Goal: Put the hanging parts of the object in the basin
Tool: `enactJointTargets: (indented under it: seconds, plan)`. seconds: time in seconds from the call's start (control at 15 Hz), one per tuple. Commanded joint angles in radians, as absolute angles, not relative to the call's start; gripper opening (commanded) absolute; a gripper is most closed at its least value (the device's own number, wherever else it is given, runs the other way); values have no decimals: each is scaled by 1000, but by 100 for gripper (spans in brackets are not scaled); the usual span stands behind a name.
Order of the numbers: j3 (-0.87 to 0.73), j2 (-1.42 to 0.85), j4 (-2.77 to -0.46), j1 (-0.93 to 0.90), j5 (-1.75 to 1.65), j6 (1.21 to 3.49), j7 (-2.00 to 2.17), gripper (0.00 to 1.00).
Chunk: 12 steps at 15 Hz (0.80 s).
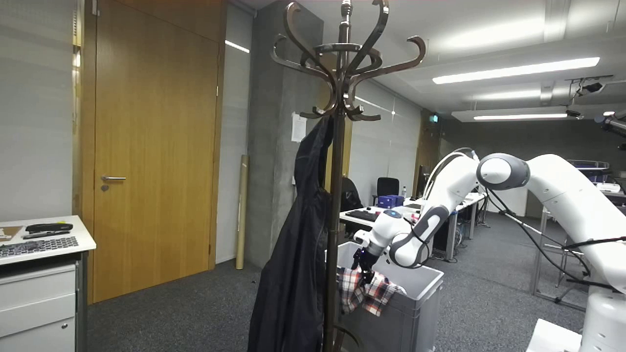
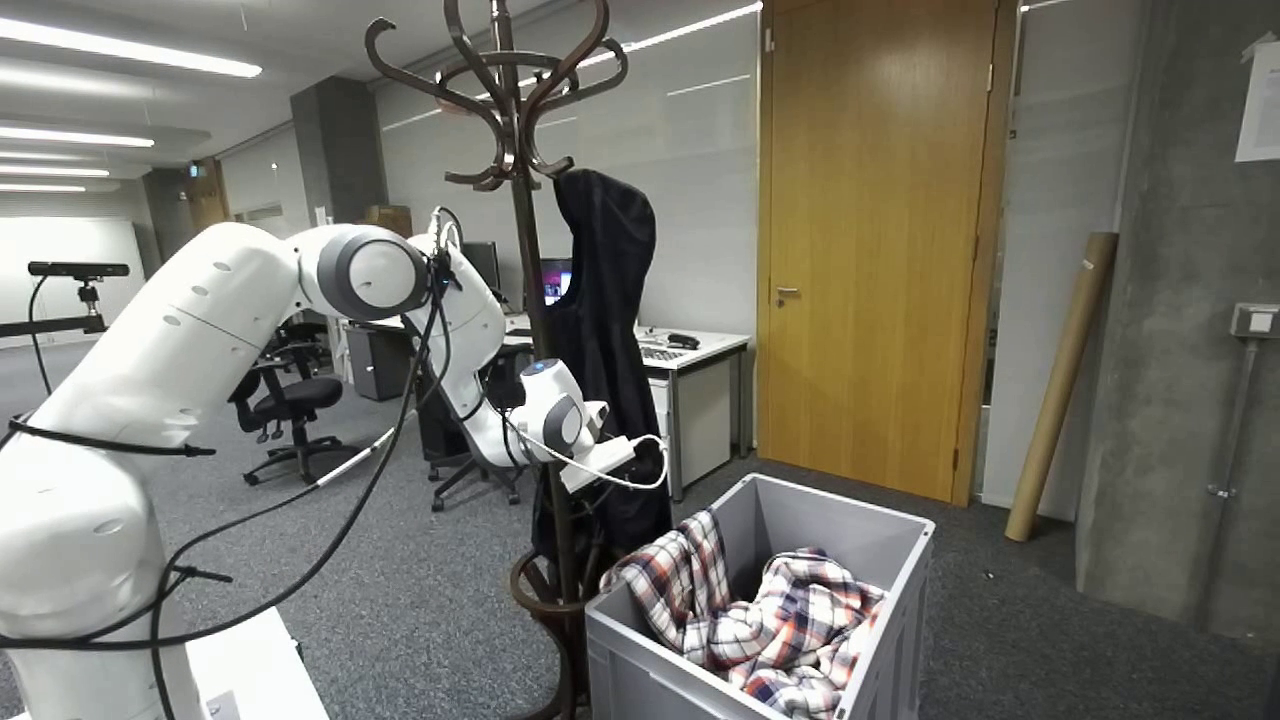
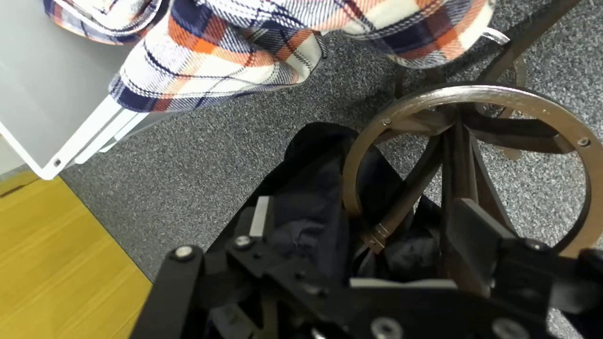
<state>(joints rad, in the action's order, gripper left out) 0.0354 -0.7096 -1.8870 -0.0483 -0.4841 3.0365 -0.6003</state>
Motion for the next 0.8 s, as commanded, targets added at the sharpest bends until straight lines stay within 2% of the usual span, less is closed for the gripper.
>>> enactJointTargets:
  seconds: [0.0, 0.47, 0.73]
  plan:
    - [72, -764, -1841, 10, -528, 3084, -710, 100]
    - [224, -830, -1827, 153, -490, 3024, -945, 100]
    - [308, -842, -1828, 229, -436, 2911, -1080, 100]
